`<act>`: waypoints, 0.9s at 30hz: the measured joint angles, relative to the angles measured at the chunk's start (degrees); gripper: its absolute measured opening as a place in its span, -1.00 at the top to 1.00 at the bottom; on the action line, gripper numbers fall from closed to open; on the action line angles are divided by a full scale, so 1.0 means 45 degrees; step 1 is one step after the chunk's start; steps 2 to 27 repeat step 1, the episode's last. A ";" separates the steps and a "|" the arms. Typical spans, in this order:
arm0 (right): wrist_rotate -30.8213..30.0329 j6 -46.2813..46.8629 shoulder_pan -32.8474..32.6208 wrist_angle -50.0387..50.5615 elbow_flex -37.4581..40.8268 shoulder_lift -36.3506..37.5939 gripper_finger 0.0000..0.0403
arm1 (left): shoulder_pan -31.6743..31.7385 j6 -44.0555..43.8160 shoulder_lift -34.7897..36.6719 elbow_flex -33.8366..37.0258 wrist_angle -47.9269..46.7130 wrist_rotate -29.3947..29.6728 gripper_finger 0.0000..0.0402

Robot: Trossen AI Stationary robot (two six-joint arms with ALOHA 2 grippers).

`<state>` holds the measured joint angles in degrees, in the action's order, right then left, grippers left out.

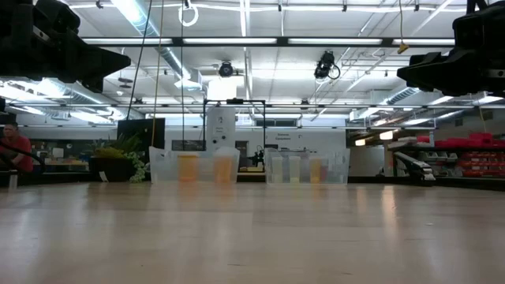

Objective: Pick and place medicine bottles into bin by pill shape (circle, oval)
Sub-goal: Return to Home Position

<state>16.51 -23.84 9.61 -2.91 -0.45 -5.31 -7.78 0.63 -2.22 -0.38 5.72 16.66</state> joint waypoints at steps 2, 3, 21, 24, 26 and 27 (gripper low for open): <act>-0.0001 -0.0004 0.0000 0.0002 0.0000 -0.0004 0.54 | 0.0001 -0.0001 -0.0001 0.0000 0.0000 -0.0001 0.84; -0.0001 -0.0004 0.0000 0.0002 0.0000 -0.0004 0.54 | 0.0001 -0.0001 -0.0001 0.0000 0.0000 -0.0001 0.84; -0.0001 -0.0004 0.0000 0.0002 0.0000 -0.0004 0.54 | 0.0001 -0.0001 -0.0001 0.0000 0.0000 -0.0001 0.84; -0.0001 -0.0004 0.0000 0.0002 0.0000 -0.0004 0.54 | 0.0001 -0.0001 -0.0001 0.0000 0.0000 -0.0001 0.84; -0.0001 -0.0004 0.0000 0.0002 0.0000 -0.0004 0.54 | 0.0001 -0.0001 -0.0001 0.0000 0.0000 -0.0001 0.84; -0.0001 -0.0004 0.0000 0.0002 0.0000 -0.0004 0.54 | 0.0001 -0.0001 -0.0001 0.0000 0.0000 -0.0001 0.84</act>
